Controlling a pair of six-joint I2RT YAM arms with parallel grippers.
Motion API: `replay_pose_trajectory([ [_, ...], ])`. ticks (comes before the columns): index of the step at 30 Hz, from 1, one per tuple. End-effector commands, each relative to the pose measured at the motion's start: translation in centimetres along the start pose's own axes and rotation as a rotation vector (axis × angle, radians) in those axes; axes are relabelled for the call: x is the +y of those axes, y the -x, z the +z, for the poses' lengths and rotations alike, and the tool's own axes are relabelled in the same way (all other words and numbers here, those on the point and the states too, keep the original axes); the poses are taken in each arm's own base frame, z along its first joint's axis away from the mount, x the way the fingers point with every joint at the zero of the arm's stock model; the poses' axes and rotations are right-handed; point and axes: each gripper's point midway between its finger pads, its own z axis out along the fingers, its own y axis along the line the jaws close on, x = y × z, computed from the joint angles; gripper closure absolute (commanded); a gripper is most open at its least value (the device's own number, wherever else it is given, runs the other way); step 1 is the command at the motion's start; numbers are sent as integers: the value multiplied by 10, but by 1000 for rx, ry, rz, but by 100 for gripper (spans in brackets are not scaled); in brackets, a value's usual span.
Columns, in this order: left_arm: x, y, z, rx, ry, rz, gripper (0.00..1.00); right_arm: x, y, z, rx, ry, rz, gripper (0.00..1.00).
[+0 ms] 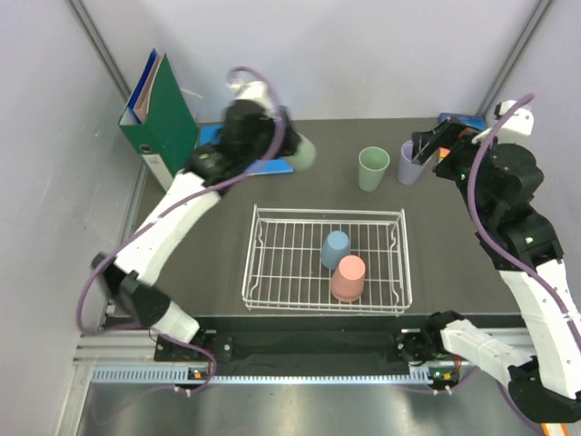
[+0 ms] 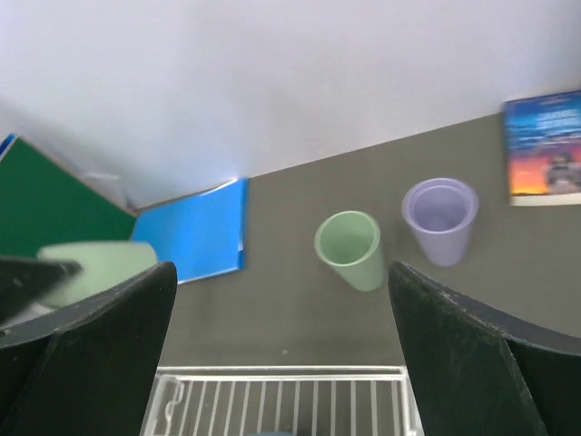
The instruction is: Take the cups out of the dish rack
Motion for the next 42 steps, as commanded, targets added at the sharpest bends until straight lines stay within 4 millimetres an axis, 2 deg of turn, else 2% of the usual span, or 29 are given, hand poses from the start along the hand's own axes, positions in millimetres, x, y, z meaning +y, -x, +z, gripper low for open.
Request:
replay_pose_trajectory([
  [1,10,37,-28,-117,-310,-341,100,42,-19,17,38,208,63,1],
  [2,9,37,-35,-100,-411,-371,100,48,-23,19,50,240,72,0],
  [3,12,22,-34,-62,-453,-464,100,58,-34,20,88,298,80,0],
  [4,3,43,-45,-145,-563,-467,100,66,-32,21,77,333,105,0],
  [5,3,43,-47,-149,-608,-495,100,71,-43,25,110,362,118,0],
  [6,0,30,-50,-107,-669,-568,100,81,-49,23,135,415,132,0],
  [7,-2,31,-53,-113,-711,-592,100,86,-53,24,151,440,159,1],
  [8,-8,42,-62,-166,-787,-585,100,92,-58,29,156,469,177,1],
  [9,-8,31,-58,-109,-823,-657,100,100,-64,27,182,517,196,2],
  [10,-9,30,-59,-105,-854,-682,100,105,-67,28,199,538,228,4],
  [11,-15,41,-72,-136,-941,-701,100,110,-70,32,200,567,244,5],
  [12,-12,30,-64,-102,-950,-732,100,116,-74,31,223,597,271,6],
  [14,-11,30,-64,-98,-982,-771,100,120,-78,34,229,621,291,9],
  [16,-7,24,-57,-84,-969,-795,100,128,-77,33,233,664,317,10],
  [18,-7,21,-53,-76,-963,-806,100,133,-86,36,264,690,342,10],
  [20,-9,22,-52,-75,-965,-799,100,134,-95,41,282,691,356,11],
  [30,-20,14,-38,-27,-966,-796,100,170,-114,48,351,773,353,13],
  [33,-26,9,-35,-9,-973,-790,100,180,-123,53,381,788,340,22],
  [34,-27,7,-34,-1,-974,-787,100,183,-126,59,398,780,334,35],
  [35,-28,6,-31,3,-971,-789,100,182,-133,60,424,768,324,41],
  [36,-27,5,-31,10,-971,-785,100,183,-136,60,430,767,324,56],
  [38,-26,2,-27,26,-945,-778,100,179,-138,61,428,748,320,70],
  [40,-23,-1,-22,36,-910,-759,84,172,-130,62,401,713,300,86],
  [41,-22,3,-22,16,-889,-709,70,164,-126,67,374,668,275,91],
  [42,-14,-7,-12,63,-811,-729,39,154,-129,69,388,621,261,99],
])
